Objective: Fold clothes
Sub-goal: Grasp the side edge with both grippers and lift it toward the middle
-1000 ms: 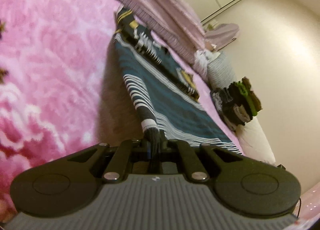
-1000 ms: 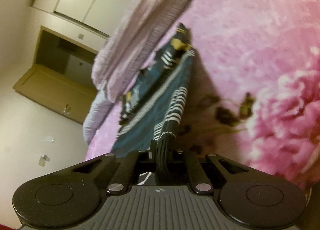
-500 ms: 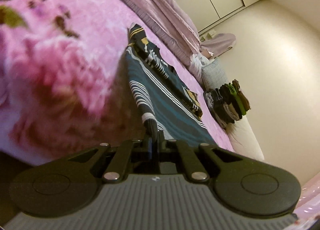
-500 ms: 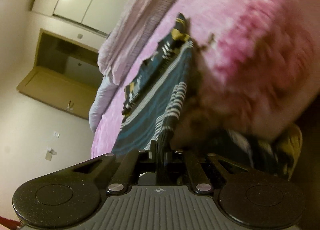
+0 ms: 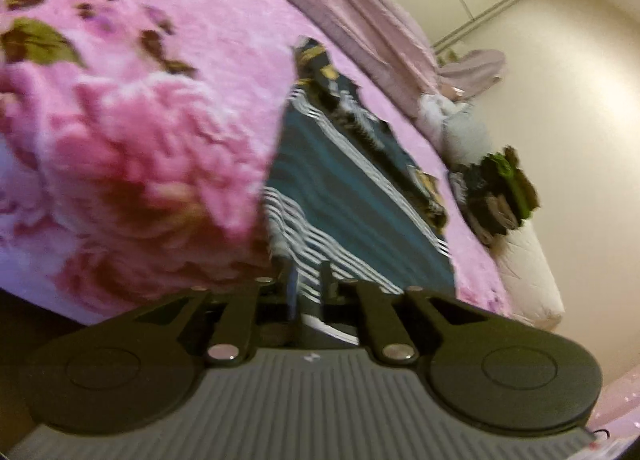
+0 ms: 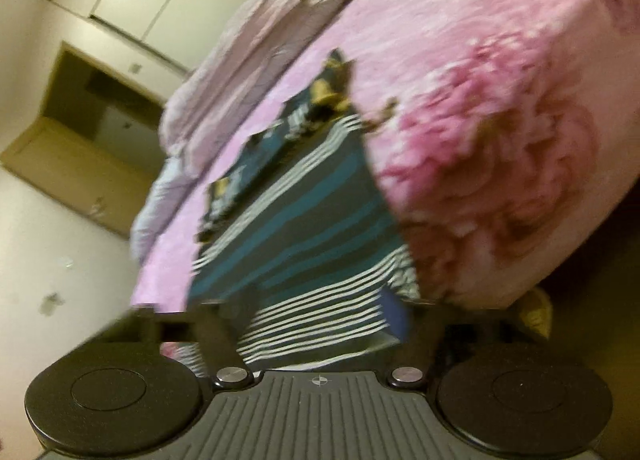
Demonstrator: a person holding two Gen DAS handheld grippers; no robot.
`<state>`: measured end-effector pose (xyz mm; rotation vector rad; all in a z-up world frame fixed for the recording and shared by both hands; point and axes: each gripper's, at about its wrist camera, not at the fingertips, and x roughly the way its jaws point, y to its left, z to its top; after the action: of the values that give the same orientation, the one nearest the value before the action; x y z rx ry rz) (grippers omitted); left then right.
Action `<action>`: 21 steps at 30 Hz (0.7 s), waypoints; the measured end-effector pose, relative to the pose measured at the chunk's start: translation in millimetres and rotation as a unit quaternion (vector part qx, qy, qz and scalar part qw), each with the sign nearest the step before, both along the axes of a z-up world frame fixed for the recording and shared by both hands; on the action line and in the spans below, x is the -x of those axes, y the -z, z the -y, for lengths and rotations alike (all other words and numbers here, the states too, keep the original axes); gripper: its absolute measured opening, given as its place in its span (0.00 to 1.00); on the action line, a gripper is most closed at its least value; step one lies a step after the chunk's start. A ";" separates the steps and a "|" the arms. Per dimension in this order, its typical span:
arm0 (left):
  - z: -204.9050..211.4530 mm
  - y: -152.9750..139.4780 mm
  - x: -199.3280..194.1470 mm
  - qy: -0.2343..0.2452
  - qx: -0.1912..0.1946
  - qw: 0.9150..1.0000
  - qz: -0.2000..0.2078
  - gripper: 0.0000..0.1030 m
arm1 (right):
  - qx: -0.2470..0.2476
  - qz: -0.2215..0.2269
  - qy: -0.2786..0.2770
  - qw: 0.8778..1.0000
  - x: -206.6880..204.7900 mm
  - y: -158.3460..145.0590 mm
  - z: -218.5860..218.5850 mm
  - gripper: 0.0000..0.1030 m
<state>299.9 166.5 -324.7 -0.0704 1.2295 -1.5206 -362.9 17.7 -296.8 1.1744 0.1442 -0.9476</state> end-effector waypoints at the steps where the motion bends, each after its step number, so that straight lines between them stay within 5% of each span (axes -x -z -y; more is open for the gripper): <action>1: 0.5 1.0 -3.0 -0.006 -0.003 1.000 0.004 0.17 | -0.006 -0.002 0.003 1.000 2.6 5.5 3.4 0.66; 6: 16.0 10.4 -11.0 0.002 -0.016 1.000 0.019 0.35 | -0.028 0.004 0.010 1.000 10.7 29.9 20.4 0.66; 10: 32.6 28.8 -8.6 0.015 -0.022 0.999 0.024 0.39 | -0.012 0.013 0.005 1.000 13.5 44.3 32.6 0.66; 12: 38.9 40.0 -7.8 0.025 -0.022 0.999 0.020 0.48 | -0.004 0.020 0.005 1.000 15.7 50.0 38.9 0.66; 21: 41.7 74.7 -8.3 0.036 0.001 0.999 -0.028 0.59 | 0.001 0.090 0.000 0.996 16.0 83.7 71.3 0.66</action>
<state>308.3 124.8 -399.4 -0.0708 1.2878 -1.5916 -379.0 -53.6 -380.5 1.2516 -0.0014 -0.8375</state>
